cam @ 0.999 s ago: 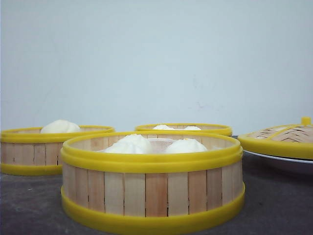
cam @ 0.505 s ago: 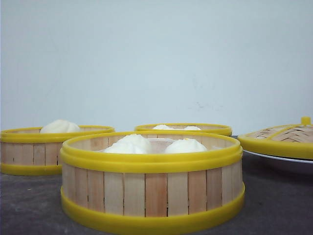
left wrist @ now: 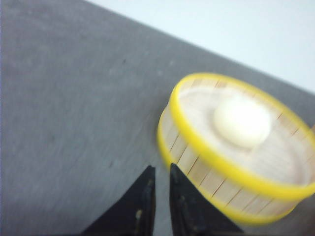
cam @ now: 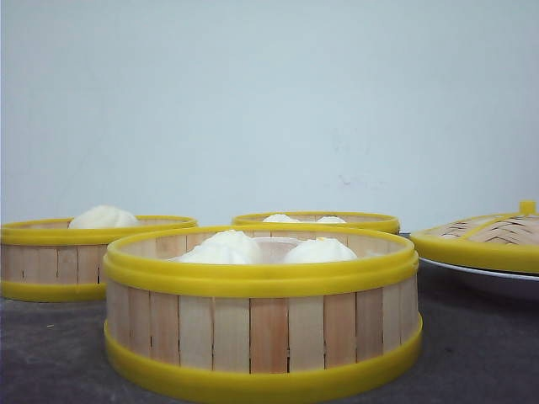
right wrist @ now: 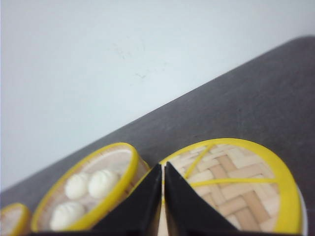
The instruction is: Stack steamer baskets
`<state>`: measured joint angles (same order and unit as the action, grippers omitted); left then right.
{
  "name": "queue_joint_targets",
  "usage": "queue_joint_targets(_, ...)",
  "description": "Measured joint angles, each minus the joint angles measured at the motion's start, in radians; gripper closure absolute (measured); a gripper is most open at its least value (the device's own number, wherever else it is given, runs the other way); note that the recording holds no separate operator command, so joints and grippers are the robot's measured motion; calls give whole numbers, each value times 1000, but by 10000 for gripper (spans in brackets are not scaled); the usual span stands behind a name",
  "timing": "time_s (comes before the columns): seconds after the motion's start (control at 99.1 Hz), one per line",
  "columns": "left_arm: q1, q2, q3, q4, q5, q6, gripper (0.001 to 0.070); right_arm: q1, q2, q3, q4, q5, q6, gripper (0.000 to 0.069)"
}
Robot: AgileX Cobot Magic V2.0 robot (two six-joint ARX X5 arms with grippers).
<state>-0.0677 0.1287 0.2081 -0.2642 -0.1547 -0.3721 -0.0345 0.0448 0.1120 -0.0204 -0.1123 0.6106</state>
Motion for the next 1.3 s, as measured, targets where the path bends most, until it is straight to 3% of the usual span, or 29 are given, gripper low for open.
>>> queue_joint_targets(0.182, 0, 209, 266, -8, 11, 17, 685, 0, 154, 225, -69, -13, -22, 687)
queue_joint_targets(0.373, 0, 440, 519, -85, 57, 62, 685, 1, 398, 554, -293, -49, -225, 687)
queue_joint_targets(0.525, 0, 490, 555, -96, 103, 84, 685, 39, 530, 770, -419, -45, -401, 687)
queue_joint_targets(0.656, 0, 489, 555, -103, 128, 100, 640, 84, 576, 832, -450, -45, -461, 681)
queue_joint_targets(0.706, 0, 487, 555, -104, 129, 103, 575, 97, 586, 832, -460, -46, -468, 622)
queue_joint_targets(0.827, -1, 483, 555, -103, 145, 113, 340, 121, 627, 832, -469, -57, -441, 282)
queue_joint_targets(0.888, -6, 483, 555, -104, 161, 116, 279, 134, 657, 832, -469, -82, -422, 196)
queue_joint_targets(1.049, -32, 483, 555, -105, 202, 117, 243, 185, 749, 838, -470, -123, -402, 171)
queue_joint_targets(1.302, -82, 483, 555, -104, 235, 117, 242, 245, 1009, 1013, -483, -123, -397, 208)
